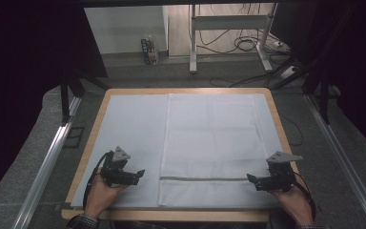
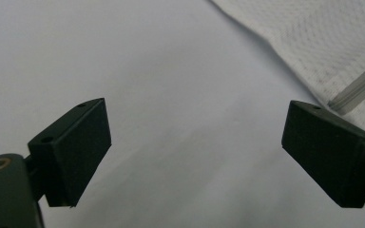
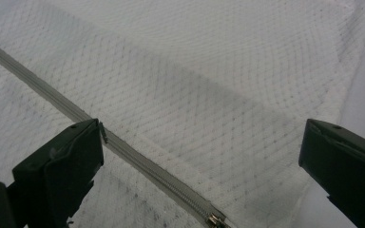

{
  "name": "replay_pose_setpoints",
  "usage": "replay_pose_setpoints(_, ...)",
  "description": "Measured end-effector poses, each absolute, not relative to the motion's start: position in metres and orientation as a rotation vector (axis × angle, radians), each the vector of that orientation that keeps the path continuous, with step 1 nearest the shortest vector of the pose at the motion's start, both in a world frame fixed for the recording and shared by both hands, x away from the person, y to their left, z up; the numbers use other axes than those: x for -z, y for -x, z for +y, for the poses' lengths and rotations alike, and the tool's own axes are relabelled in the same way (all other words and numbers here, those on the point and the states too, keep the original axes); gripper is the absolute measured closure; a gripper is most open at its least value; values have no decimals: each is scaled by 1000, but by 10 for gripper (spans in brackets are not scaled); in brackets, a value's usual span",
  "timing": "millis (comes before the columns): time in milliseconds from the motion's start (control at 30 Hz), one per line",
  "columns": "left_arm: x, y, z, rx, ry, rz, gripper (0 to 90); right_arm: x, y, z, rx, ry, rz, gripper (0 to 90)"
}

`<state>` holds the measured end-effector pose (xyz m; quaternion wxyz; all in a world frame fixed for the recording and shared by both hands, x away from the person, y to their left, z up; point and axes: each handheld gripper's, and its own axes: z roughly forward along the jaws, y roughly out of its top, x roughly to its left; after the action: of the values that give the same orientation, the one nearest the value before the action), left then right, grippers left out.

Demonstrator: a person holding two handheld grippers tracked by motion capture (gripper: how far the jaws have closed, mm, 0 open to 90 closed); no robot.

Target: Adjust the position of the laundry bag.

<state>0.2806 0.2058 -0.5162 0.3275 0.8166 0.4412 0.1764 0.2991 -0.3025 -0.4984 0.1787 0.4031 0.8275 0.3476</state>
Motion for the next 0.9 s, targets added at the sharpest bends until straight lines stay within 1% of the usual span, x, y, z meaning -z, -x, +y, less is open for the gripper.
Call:
replay_pose_setpoints(167,515,-285,195,-492,-2153,1114,99,497,-301,-303,-984,-1163,2341,13)
replay_pose_setpoints(267,515,-288,190,-492,-2125,1103,132,496,-302,-303,-960,-1174,2344,37)
replay_pose_setpoints(300,515,-289,189,-499,-2118,1089,161,495,-303,-303,-952,-1184,2349,46)
replay_pose_setpoints(333,514,-290,187,-509,-2115,1080,190,495,-304,-303,-938,-1189,2352,84)
replay_pose_setpoints(367,514,-291,186,-518,-2118,1077,190,495,-304,-303,-938,-1189,2352,84)
replay_pose_setpoints(400,514,-293,184,-522,-2115,1070,191,495,-305,-303,-933,-1188,2350,113)
replay_pose_setpoints(500,513,-298,178,-525,-2110,1056,216,492,-308,-304,-931,-1188,2347,237)
replay_pose_setpoints(600,513,-303,173,-489,-2101,1047,252,492,-310,-304,-916,-1188,2340,307)
replay_pose_setpoints(700,515,-309,168,-448,-2100,1036,311,491,-311,-306,-928,-1184,2320,366)
replay_pose_setpoints(767,516,-314,164,-412,-2097,1025,376,489,-312,-307,-933,-1179,2304,407)
replay_pose_setpoints(800,516,-316,161,-407,-2098,1019,403,488,-313,-308,-930,-1179,2291,450)
replay_pose_setpoints(833,516,-317,160,-401,-2099,1011,433,488,-314,-309,-916,-1185,2281,474)
replay_pose_setpoints(900,518,-320,155,-400,-2105,1000,472,487,-316,-313,-903,-1200,2258,542)
